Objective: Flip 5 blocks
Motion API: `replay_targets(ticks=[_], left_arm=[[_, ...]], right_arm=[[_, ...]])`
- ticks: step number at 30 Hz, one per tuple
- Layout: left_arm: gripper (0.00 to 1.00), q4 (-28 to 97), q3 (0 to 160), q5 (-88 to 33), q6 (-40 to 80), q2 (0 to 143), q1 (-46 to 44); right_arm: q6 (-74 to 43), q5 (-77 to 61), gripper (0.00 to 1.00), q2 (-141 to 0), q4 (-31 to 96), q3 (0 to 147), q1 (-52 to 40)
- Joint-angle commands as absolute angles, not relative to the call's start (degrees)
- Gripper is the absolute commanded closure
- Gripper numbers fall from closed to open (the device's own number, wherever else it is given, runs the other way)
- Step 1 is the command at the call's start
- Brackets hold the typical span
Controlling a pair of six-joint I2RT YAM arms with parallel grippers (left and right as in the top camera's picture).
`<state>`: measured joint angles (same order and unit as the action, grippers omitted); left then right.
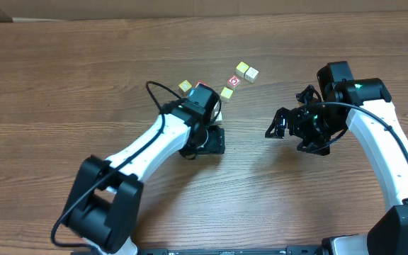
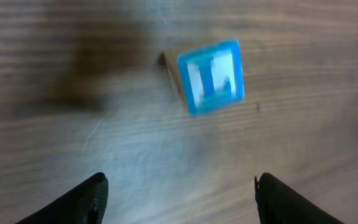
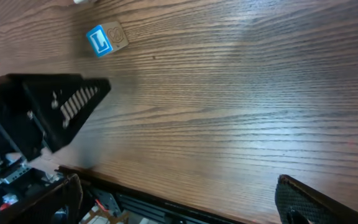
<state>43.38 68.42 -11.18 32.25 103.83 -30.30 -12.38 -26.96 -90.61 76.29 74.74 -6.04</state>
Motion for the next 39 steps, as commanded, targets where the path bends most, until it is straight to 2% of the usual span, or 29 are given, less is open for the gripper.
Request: replay_targets(ticks=[1,6,14,18,23,31,37,39], left_arm=[[0.32,41.43,70.08,-8.78,39.00,106.34,-29.91],[0.43,40.14,73.34,-7.51,39.27,109.54,-29.95],[0.36,40.01,77.97,-7.33,39.03,113.14,-30.04],[0.46,40.47,77.97,-7.53,39.05,114.59,-30.04],[0.47,41.34,77.97,-8.71,39.05,116.84,-30.04],[0.60,41.43,78.30,-8.84,39.00,117.03,-30.04],[0.81,44.27,79.83,-8.34,37.58,117.01,-30.02],[0.84,46.74,81.49,-6.81,37.04,116.99,-30.02]], right_arm=[[-11.90,-25.45,0.00,-90.24,76.14,76.20,-5.82],[-11.22,-25.12,0.00,-90.24,75.68,76.20,-5.82],[-10.39,-25.12,0.00,-90.24,75.35,76.20,-5.82],[-10.39,-25.12,0.00,-90.24,75.31,76.20,-5.82],[-10.41,-25.12,0.00,-90.24,75.31,76.20,-5.82],[-10.41,-25.12,0.00,-90.24,75.35,76.20,-5.82],[-10.41,-25.12,0.00,-90.24,75.40,76.20,-5.82],[-10.41,-25.12,0.00,-90.24,75.40,76.20,-5.82]])
